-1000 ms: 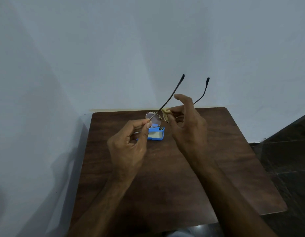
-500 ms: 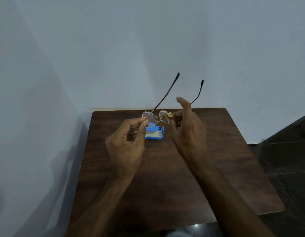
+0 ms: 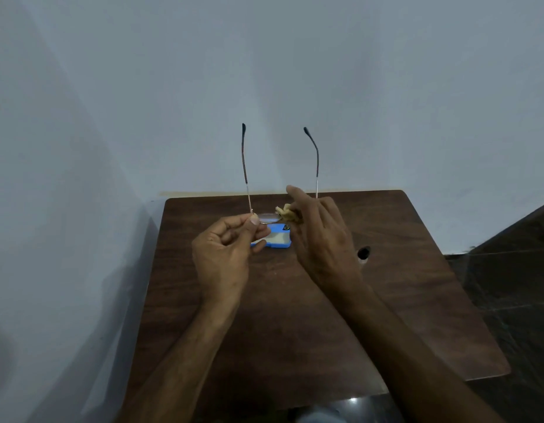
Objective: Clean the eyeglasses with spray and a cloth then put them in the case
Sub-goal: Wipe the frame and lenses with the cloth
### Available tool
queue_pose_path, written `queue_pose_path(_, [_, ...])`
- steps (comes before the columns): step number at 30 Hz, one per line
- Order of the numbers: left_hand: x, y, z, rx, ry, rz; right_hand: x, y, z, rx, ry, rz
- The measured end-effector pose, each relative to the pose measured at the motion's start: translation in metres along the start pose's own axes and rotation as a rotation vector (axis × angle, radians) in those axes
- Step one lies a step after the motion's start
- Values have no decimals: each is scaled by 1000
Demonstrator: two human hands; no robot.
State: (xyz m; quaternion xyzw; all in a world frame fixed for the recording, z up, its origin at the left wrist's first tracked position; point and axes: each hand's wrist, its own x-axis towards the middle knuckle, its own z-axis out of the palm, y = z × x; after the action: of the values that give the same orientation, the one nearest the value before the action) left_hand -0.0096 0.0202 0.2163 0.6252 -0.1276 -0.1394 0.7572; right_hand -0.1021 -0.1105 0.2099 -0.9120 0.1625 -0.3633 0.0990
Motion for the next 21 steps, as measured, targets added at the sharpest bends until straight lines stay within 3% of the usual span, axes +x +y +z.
queue_pose_path(5, [2,-2,-3,-41,-53,-109,7,22,-3,-58,-80,-21])
queue_pose_path(10, [7,2,-7,-100,-75,-230,14,24,-15,45,-129,-55])
queue_pose_path(16, [18,7,-17,142,-164,-23,27,19,-33,209,-237,70])
queue_pose_path(21, [25,12,-19,190,-151,59,33,21,-38,332,-241,92])
